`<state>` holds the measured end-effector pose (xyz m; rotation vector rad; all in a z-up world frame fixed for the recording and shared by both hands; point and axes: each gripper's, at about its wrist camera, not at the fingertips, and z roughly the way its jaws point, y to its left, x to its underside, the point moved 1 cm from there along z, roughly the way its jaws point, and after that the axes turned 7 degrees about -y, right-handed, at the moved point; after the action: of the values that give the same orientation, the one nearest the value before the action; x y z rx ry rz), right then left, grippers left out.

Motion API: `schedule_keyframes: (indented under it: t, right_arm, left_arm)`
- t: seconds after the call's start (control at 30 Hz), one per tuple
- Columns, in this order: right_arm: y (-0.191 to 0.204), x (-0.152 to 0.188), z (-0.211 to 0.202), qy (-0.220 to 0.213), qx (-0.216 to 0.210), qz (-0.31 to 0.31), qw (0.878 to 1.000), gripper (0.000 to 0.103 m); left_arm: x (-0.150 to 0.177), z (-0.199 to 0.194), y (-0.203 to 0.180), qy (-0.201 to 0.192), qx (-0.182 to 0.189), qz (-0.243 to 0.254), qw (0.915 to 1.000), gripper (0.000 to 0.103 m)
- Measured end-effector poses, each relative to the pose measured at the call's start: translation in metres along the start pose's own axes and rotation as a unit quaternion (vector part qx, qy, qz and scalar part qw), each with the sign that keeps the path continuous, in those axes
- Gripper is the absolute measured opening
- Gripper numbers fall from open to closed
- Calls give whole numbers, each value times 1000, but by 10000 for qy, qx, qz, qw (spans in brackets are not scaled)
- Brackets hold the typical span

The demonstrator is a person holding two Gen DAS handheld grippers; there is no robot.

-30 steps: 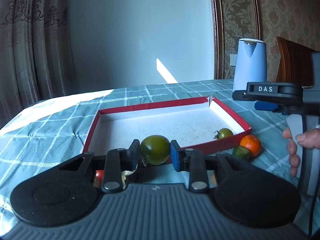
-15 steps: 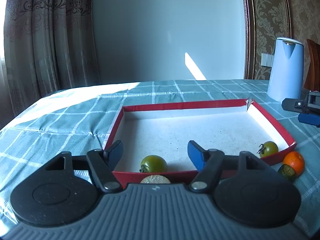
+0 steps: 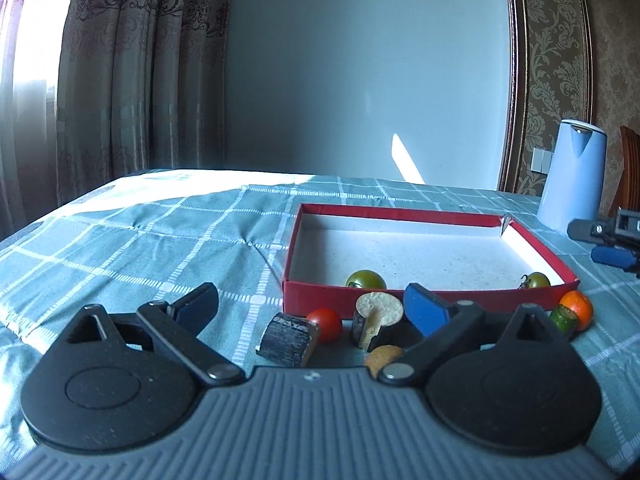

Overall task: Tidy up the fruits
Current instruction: 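Withdraw the left gripper and move the right gripper to the red cherry tomato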

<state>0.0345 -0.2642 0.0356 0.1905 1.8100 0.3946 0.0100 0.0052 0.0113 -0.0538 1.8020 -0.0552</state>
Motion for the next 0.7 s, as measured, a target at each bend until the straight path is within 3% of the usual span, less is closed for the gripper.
schedule_keyframes:
  t: [0.23, 0.43, 0.63, 0.7]
  right_arm:
    - [47, 33, -46, 408, -256, -965, 9942, 71]
    - [95, 65, -44, 971, -139, -2074, 9733, 66]
    - [102, 72, -31, 1332, -95, -2050, 9696, 53]
    - [99, 71, -28, 1385, -89, -1929, 9713, 53]
  left_arm:
    - [2, -5, 9, -49, -207, -171, 9996, 103]
    - [2, 0, 16, 88, -224, -395, 9989, 103]
    - [3, 1, 19, 100, -223, -491, 9985, 103]
    - [3, 0, 20, 80, -202, -505, 9985, 103]
